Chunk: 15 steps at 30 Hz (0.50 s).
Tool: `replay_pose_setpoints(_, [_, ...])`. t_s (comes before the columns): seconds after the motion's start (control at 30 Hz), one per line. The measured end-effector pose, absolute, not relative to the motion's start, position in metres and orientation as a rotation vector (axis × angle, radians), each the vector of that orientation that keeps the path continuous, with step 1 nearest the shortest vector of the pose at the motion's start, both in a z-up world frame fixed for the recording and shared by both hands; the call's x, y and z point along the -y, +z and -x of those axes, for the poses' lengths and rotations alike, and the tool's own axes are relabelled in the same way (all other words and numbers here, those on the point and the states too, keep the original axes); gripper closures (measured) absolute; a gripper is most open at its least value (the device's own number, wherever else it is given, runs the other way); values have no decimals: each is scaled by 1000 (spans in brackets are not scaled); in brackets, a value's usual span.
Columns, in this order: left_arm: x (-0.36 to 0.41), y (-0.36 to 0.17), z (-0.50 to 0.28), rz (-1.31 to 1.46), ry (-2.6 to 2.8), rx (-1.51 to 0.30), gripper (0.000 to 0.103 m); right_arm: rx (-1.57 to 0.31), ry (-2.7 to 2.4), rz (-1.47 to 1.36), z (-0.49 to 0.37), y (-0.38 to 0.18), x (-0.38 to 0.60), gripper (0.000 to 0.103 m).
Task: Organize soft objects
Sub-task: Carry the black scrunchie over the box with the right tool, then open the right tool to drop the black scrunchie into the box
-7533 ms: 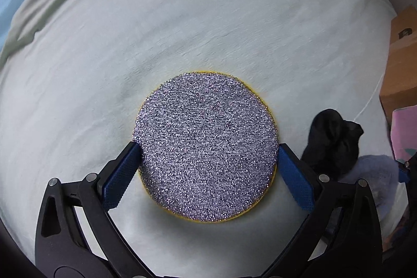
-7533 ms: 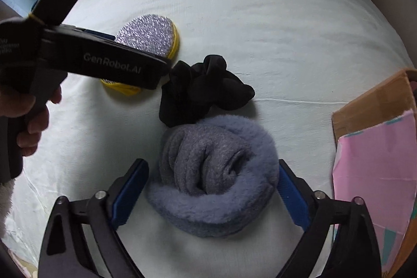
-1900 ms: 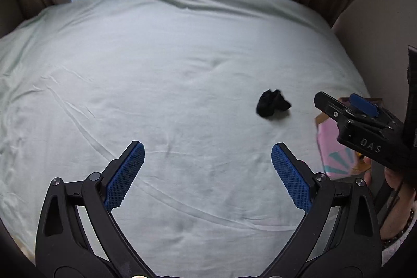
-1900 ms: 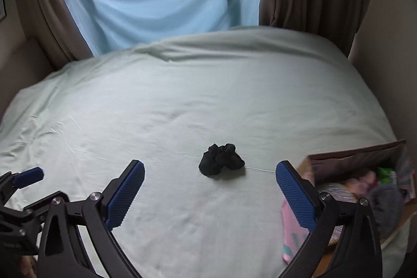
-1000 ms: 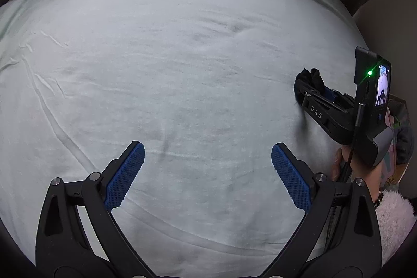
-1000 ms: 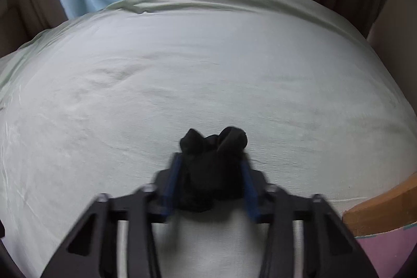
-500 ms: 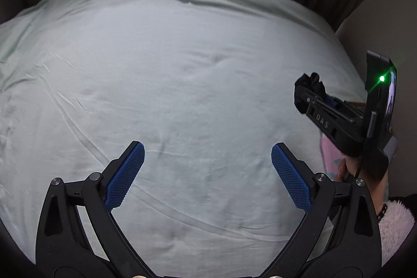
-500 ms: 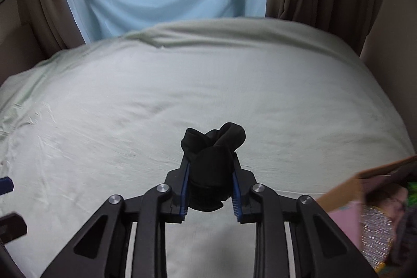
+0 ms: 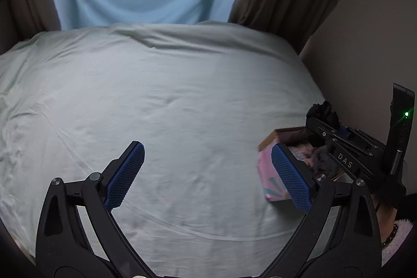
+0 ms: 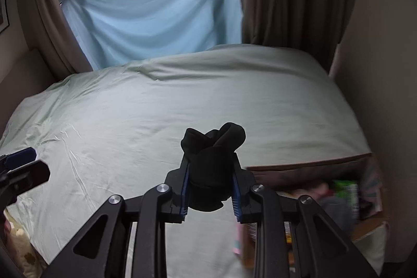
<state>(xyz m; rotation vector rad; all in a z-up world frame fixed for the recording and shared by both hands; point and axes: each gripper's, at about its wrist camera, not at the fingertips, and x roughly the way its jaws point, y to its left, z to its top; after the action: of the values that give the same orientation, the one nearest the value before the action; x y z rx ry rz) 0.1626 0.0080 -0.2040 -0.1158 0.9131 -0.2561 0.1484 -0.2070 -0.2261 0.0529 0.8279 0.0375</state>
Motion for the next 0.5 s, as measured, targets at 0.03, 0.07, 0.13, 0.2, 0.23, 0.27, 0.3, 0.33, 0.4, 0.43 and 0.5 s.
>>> replay_pose_setpoints(0.03, [3, -197, -160, 117, -264, -906, 5, -829, 30, -52, -144, -221, 218, 79])
replay_pose_setpoints(0.07, [12, -193, -159, 120, -270, -901, 5, -832, 25, -49, -141, -216, 228, 79])
replay_pose_setpoints(0.13, [33, -187, -155, 134, -284, -902, 5, -841, 5, -42, -129, -204, 257, 79])
replay_pose_setpoints(0.2, [56, -186, -152, 158, -306, -917, 5, -850, -14, -43, -125, -198, 282, 79])
replay_pose_setpoints(0.23, [66, -187, -150, 166, -313, -925, 5, -863, -31, -53, -121, -195, 300, 79])
replay_pose_setpoints(0.27, [77, -189, -149, 176, -320, -938, 5, -869, -42, -71, -119, -193, 313, 79])
replay_pose_setpoints(0.3, [90, -191, -148, 189, -331, -953, 5, -878, -49, -96, -118, -192, 326, 79])
replay_pose_setpoints(0.33, [99, -193, -147, 201, -343, -965, 5, -894, -61, -124, -116, -192, 344, 79])
replay_pose_setpoints(0.4, [123, -200, -150, 223, -373, -993, 5, -910, -85, -140, -114, -193, 364, 79])
replay_pose_setpoints(0.43, [132, -203, -152, 222, -379, -1000, 5, -925, -91, -153, -115, -196, 376, 79])
replay_pose_setpoints(0.5, [155, -210, -155, 205, -394, -1016, 5, -943, -102, -171, -115, -201, 393, 79])
